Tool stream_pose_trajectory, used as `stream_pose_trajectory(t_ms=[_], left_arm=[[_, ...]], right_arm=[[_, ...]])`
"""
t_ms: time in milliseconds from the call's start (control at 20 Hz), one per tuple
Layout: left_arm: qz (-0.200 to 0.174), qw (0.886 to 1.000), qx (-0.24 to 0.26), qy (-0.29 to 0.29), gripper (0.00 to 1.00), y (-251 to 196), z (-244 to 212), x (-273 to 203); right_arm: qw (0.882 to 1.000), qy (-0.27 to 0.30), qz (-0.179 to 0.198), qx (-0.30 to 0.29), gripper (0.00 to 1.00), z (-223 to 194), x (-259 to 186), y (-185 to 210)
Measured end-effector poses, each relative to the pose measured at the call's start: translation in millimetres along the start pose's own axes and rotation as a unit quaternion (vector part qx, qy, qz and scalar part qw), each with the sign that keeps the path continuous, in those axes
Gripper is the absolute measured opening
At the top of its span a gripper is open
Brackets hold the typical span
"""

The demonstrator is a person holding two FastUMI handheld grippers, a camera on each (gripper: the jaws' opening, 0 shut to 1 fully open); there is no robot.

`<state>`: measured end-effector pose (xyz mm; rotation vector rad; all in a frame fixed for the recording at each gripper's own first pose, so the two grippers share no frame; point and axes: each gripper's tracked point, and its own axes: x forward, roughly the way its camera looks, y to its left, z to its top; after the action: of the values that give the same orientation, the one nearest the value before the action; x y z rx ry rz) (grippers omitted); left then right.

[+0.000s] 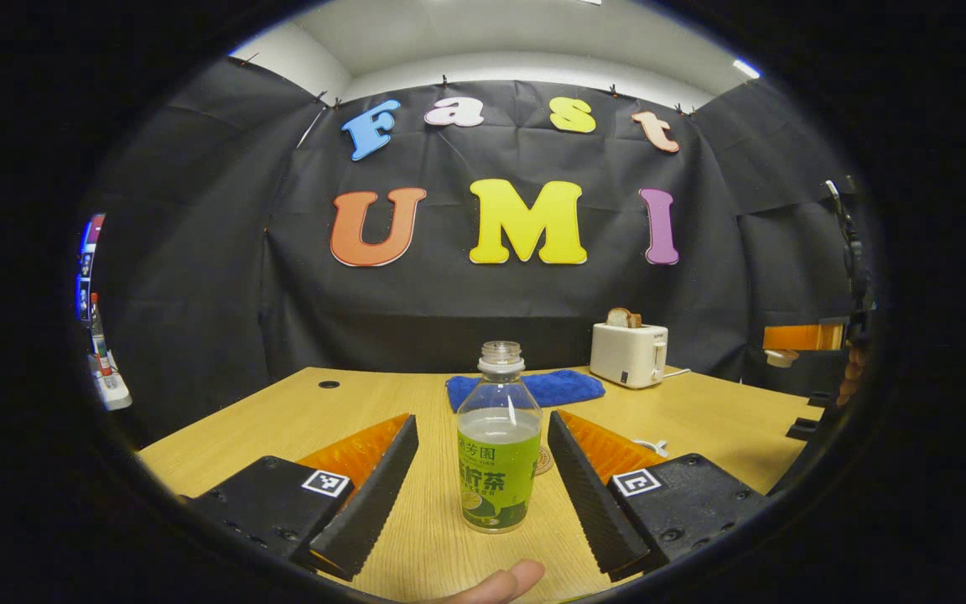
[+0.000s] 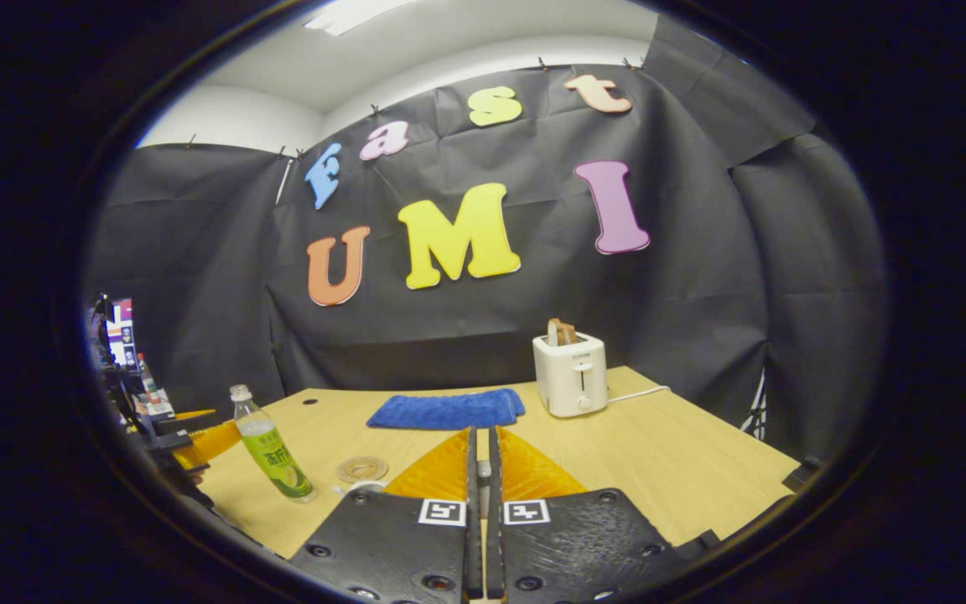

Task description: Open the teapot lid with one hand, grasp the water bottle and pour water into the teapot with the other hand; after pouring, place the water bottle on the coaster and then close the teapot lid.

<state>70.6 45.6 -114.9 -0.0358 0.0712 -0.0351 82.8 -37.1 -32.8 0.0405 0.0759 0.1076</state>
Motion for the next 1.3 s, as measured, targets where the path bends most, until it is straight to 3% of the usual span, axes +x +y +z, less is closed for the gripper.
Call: stream_pose_trajectory(t_ms=[500,650,750,900,1100,1300], left_arm=[[-0.021,0.999,-0.034,0.012,0.98,-10.6,-28.3,38.5],[-0.022,1.000,-0.012,0.015,0.93,-12.3,-35.4,44.9],[-0.018,1.000,0.006,0.011,0.81,-9.8,-35.7,43.9],[-0.011,1.000,0.016,0.018,0.79,-8.1,-37.0,42.9],[0.029,0.998,0.055,0.027,0.78,9.8,-30.9,38.6],[0.031,0.995,0.075,0.059,0.78,12.2,-30.7,33.2]], right_arm=[[1.000,0.010,0.003,-0.007,0.02,-5.1,1.9,0.3],[1.000,0.011,-0.002,-0.007,0.02,-3.8,2.4,-3.4],[1.000,0.011,-0.002,-0.006,0.02,-4.6,0.2,-4.5],[1.000,0.012,-0.002,-0.007,0.02,-6.0,1.4,-4.8],[1.000,0.017,-0.003,-0.011,0.02,-9.2,2.4,-5.5],[1.000,0.021,-0.007,-0.013,0.02,-10.6,3.5,-9.8]])
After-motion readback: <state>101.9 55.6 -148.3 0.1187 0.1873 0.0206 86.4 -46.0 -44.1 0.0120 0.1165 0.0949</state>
